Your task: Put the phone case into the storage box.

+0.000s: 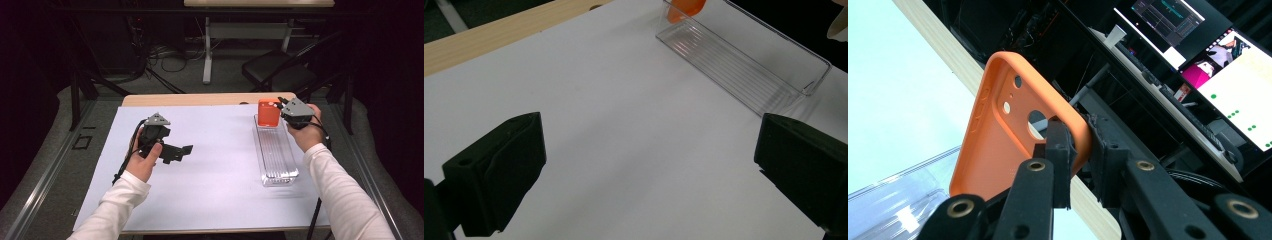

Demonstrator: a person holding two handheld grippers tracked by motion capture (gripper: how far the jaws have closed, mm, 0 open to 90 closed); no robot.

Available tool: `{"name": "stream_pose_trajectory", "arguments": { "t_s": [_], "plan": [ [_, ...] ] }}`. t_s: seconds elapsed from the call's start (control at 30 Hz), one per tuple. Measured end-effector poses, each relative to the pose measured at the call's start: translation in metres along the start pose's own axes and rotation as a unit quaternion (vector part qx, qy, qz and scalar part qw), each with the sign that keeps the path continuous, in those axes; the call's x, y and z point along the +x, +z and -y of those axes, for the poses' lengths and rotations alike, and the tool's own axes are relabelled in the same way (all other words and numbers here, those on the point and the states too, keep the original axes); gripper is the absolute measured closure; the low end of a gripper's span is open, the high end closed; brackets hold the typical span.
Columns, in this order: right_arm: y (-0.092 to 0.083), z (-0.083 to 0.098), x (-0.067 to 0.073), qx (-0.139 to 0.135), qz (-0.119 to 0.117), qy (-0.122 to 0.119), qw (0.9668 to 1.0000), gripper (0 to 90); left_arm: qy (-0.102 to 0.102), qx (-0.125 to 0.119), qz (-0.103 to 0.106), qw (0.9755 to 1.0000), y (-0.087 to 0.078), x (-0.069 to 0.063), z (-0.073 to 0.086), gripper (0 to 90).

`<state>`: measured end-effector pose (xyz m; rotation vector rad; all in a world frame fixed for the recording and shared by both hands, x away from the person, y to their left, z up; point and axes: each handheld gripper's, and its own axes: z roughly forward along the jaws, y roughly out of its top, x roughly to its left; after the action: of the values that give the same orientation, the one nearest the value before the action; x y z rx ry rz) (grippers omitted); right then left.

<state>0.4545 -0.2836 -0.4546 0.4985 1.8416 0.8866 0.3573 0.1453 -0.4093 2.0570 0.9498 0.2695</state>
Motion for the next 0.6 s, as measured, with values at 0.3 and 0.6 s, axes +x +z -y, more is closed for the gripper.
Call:
{"name": "stream_pose_trajectory", "arguments": {
  "t_s": [0.3,0.6],
  "plan": [
    [0.006,0.004,0.005,0.002,0.002,-0.008,1.0000,80.2,-0.002,0.002,-0.001,1.0000,0.000,0.000,0.000,0.4],
    [0.011,0.011,0.012,0.008,0.001,-0.013,0.9999,80.2,-0.005,0.005,-0.003,1.0000,0.001,0.001,0.003,0.4]
  ]
}}
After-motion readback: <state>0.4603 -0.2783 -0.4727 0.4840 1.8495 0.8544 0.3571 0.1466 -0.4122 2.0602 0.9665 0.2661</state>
